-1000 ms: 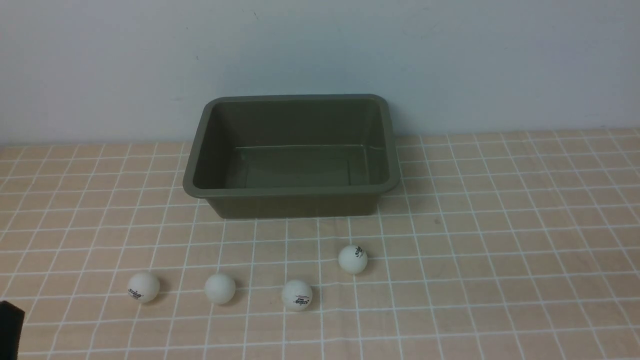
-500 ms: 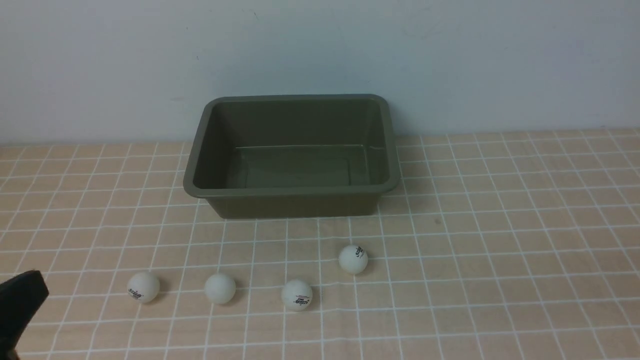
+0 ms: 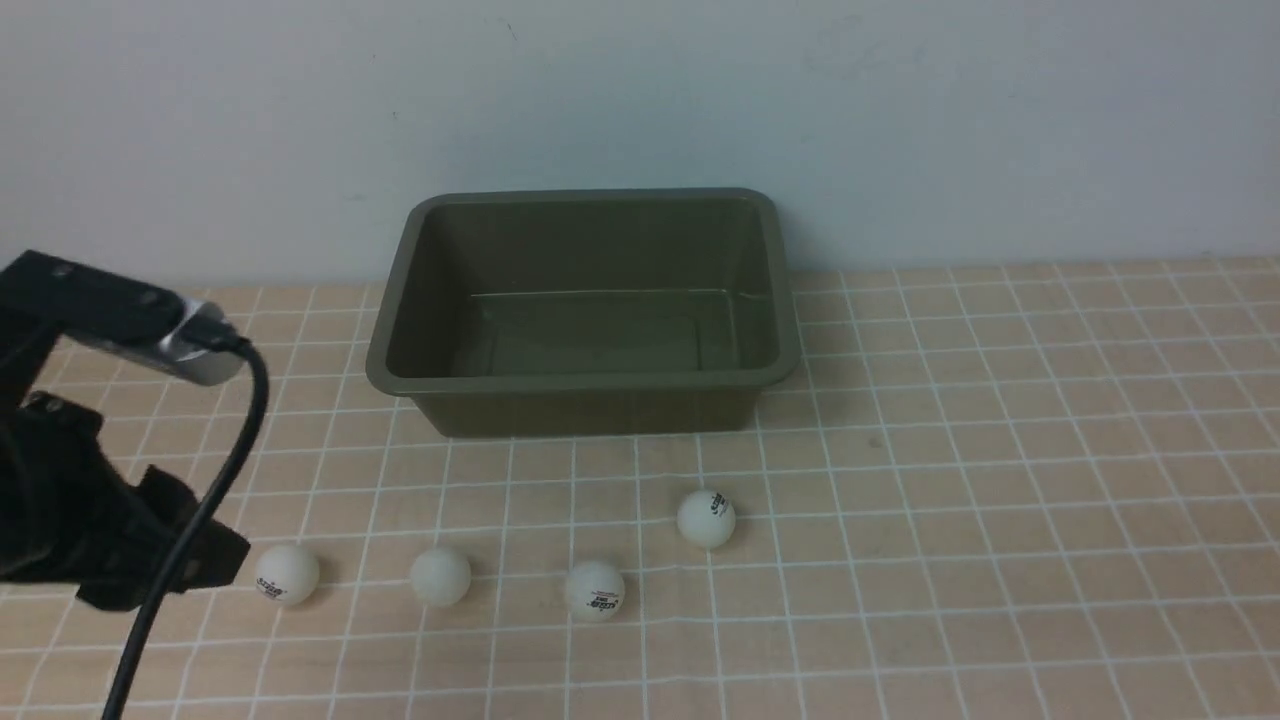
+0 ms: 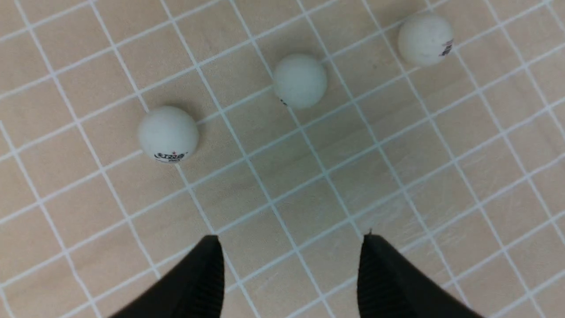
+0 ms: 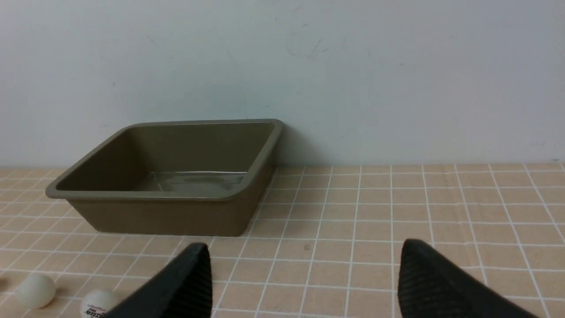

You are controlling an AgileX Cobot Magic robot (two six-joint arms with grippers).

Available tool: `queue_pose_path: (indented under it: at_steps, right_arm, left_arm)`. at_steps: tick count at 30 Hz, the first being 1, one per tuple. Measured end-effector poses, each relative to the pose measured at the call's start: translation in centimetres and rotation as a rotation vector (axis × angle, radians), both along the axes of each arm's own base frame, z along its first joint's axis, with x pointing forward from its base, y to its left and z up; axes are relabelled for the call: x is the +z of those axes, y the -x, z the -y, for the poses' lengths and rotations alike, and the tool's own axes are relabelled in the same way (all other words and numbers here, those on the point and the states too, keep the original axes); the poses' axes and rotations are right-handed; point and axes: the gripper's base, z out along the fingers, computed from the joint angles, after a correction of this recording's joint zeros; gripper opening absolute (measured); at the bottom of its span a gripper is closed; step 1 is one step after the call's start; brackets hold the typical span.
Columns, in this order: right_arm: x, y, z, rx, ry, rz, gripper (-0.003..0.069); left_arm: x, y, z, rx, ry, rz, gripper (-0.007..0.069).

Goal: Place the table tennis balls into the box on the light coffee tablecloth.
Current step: 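Reach for and grasp a ping pong ball on the table beside the basket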

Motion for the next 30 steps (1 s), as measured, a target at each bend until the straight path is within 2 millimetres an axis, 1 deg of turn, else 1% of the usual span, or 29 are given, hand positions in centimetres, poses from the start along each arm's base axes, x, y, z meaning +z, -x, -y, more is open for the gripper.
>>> queue_pose_path:
  at_steps: [1,3,6,8,13,15,18,22,26,30]
  right_arm:
    - [0.0,0.0,0.0,0.000,0.000,-0.001,0.0512]
    - [0.0,0.0,0.0,0.002,-0.001,-0.002,0.0512]
    - [0.0,0.0,0.0,0.004,-0.003,-0.003,0.0512]
    - [0.0,0.0,0.0,0.005,-0.003,-0.005,0.0512]
    - [-0.1,0.0,-0.1,0.007,-0.002,-0.010,0.0512]
    - [-0.1,0.0,-0.1,0.008,-0.002,-0.011,0.0512]
    - [-0.1,0.0,-0.1,0.008,-0.002,-0.011,0.0512]
    - [-0.1,0.0,-0.1,0.008,-0.002,-0.011,0.0512]
    - [-0.1,0.0,-0.1,0.008,-0.002,-0.012,0.0512]
    - [-0.1,0.0,-0.1,0.009,-0.003,-0.013,0.0512]
  left_arm:
    - [-0.2,-0.4,-0.1,-0.001,-0.002,-0.010,0.0340]
    - [-1.5,-2.5,-0.3,-0.006,-0.018,-0.064,0.0340]
    - [-2.7,-4.6,-0.7,-0.003,-0.043,-0.122,0.0340]
    - [-3.4,-5.4,-1.0,0.003,-0.066,-0.141,0.0340]
    - [-5.2,-7.4,-1.4,0.031,-0.087,-0.122,0.0340]
    - [-6.5,-8.3,-1.6,0.037,-0.093,-0.129,0.0340]
    - [-8.4,-9.1,-1.7,0.038,-0.097,-0.165,0.0340]
    - [-10.2,-9.8,-1.6,0.050,-0.072,-0.214,0.0356]
    - [-10.9,-10.2,-1.5,0.053,-0.051,-0.213,0.0383]
    - [-11.3,-10.3,-1.4,0.054,-0.048,-0.216,0.0386]
